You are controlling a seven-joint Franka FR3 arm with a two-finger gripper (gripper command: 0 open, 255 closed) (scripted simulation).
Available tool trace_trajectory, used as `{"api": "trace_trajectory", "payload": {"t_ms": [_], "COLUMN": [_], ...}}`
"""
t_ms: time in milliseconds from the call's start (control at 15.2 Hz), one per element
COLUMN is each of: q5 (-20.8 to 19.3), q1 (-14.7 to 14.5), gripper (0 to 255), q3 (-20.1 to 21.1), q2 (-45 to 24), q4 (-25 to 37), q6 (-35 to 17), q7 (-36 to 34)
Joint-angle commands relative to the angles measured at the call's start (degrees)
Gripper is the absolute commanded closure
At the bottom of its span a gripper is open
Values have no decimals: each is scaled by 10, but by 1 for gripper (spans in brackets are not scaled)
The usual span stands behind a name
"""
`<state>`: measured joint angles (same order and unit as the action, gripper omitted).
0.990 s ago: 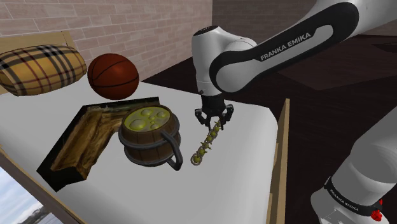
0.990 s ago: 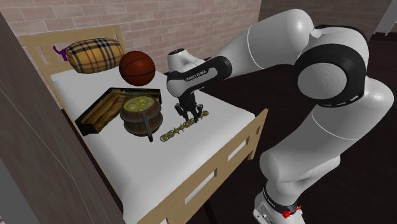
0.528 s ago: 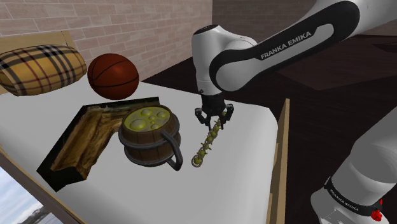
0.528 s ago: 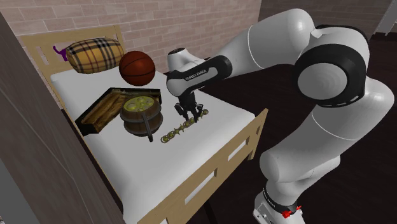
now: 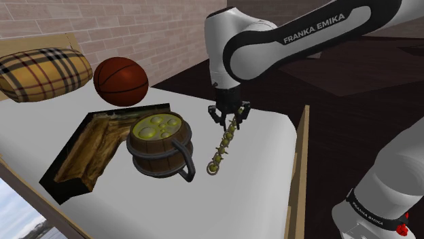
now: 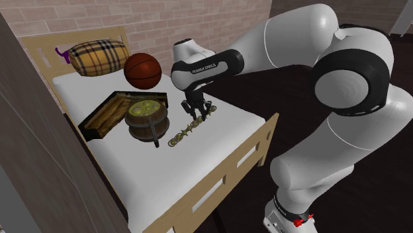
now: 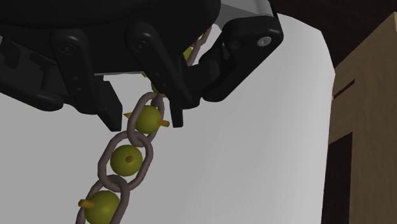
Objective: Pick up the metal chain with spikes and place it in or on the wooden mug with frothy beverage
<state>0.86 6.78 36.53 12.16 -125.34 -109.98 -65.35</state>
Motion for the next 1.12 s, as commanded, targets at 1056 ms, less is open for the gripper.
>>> {"api": "trace_trajectory", "payload": {"t_ms": [1056], "q5": [7], "q1": [2], "gripper": [255], "q3": [-14], "q2": [21], "q4": [122], "q6": [139], "q7": [18]}}
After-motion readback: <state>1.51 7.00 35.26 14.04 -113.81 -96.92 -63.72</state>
